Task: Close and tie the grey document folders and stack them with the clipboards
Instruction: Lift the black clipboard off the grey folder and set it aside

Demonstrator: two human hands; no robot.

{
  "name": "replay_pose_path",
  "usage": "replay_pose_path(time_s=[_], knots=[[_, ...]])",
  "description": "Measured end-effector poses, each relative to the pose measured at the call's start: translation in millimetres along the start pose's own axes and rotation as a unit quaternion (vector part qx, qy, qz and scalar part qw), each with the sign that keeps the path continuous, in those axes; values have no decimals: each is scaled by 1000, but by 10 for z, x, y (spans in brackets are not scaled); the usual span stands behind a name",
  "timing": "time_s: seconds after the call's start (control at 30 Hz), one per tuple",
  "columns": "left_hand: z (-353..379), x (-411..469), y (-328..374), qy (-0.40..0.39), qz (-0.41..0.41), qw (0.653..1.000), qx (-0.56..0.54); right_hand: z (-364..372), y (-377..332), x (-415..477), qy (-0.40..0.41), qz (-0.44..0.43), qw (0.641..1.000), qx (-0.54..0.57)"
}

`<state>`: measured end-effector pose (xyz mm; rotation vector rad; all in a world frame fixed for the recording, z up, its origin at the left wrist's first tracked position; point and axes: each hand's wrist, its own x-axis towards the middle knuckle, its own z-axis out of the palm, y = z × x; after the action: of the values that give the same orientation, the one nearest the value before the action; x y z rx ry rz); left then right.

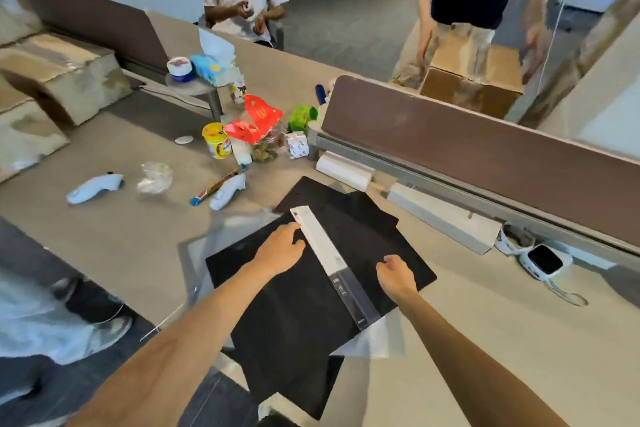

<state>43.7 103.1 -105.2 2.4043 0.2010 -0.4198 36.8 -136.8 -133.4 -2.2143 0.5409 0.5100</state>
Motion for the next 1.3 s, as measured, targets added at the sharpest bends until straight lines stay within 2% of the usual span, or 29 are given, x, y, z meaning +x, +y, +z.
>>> replay_pose_path(time_s=[0.17,0.33,0.47,0.57,0.7,0.83,1.0,1.17,1.3], knots=[[-97,531,-160,-12,-4,1000,-12,129,201,23,46,95,992,69],[-196,1034,-154,-6,-30,1000,-2,244,459,71,92,172,966,168],[-191,1235,-68,-40,-47,998,-4,214,468,89,109,188,947,236],[-177,1228,-20,-15,-46,999,-21,132,478,77,109,198,940,255],[-236,1153,60,-8,-112,983,-144,-18,663,148,100,216,937,255],[-320,1001,319,43,-140,963,-228,-238,699,7,78,199,927,309],[-365,498,875,118,-46,923,-363,-583,717,-122,53,149,927,341],[-388,-106,1538,177,53,880,-437,-1101,695,-167,34,93,928,360],[-313,-452,1964,222,99,847,-472,-1519,787,-295,52,58,919,386]])
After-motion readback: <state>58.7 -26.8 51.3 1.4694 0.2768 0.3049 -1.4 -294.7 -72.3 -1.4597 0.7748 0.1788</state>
